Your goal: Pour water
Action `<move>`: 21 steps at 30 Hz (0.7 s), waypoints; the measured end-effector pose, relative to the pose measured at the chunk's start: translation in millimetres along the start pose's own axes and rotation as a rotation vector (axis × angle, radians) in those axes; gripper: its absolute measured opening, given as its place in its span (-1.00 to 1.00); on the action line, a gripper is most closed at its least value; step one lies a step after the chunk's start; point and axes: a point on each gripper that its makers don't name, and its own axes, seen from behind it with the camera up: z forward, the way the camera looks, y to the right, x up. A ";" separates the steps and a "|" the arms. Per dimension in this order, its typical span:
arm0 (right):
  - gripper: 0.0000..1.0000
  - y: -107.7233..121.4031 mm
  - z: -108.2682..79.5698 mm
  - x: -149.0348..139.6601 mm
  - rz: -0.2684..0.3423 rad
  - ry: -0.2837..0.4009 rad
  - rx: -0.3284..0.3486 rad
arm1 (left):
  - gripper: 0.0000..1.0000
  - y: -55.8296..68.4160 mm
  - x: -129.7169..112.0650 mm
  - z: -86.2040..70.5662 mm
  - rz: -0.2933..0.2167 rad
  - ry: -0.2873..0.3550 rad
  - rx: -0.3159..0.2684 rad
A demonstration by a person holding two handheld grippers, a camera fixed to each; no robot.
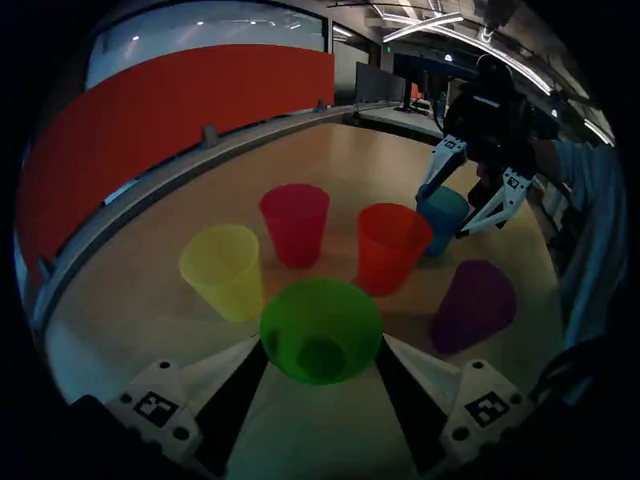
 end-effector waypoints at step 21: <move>0.96 -1.1 0.3 -0.1 -0.004 0.001 0.005 | 0.69 1.0 2.6 -3.9 0.008 -0.002 -0.003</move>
